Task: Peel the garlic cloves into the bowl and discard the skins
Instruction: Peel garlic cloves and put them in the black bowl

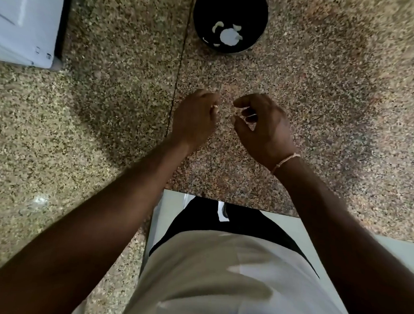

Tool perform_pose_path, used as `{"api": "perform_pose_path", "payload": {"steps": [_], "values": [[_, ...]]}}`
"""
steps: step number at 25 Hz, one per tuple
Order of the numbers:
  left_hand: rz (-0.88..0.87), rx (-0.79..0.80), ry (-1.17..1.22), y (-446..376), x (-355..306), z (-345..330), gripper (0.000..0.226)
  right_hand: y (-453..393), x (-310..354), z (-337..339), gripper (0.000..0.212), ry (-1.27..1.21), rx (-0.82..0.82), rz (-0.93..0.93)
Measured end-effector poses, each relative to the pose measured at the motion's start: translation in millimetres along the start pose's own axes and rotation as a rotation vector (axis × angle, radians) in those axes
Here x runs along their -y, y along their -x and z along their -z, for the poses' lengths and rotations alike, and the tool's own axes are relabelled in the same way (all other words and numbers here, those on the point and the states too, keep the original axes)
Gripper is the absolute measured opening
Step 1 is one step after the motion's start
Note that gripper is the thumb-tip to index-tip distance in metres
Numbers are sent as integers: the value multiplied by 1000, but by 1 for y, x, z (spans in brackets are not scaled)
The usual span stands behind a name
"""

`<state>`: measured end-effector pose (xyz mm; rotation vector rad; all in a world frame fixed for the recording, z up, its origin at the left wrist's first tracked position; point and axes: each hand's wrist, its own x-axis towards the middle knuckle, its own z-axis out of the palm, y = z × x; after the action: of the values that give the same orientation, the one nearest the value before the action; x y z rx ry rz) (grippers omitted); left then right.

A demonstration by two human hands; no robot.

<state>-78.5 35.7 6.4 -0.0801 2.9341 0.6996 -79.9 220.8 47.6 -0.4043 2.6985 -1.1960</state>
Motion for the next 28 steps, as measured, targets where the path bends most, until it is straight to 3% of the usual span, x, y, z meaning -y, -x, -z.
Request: {"api": "perform_pose_path", "payload": {"steps": [7,13,17,21,28], "values": [[6,13,28,0,0,2,13,-18,-4,1,26,-6,27,11],[14,-151,273,-23,-19,29,11,-51,4,13,29,-39,-78,43],[-28,-244,306,-63,-32,54,18,-82,14,24,34,-44,-140,35],[20,-225,306,-92,-35,65,18,-104,19,31,35,-34,-142,27],[122,-259,440,-51,-17,53,15,-88,10,18,33,-11,-121,17]]}}
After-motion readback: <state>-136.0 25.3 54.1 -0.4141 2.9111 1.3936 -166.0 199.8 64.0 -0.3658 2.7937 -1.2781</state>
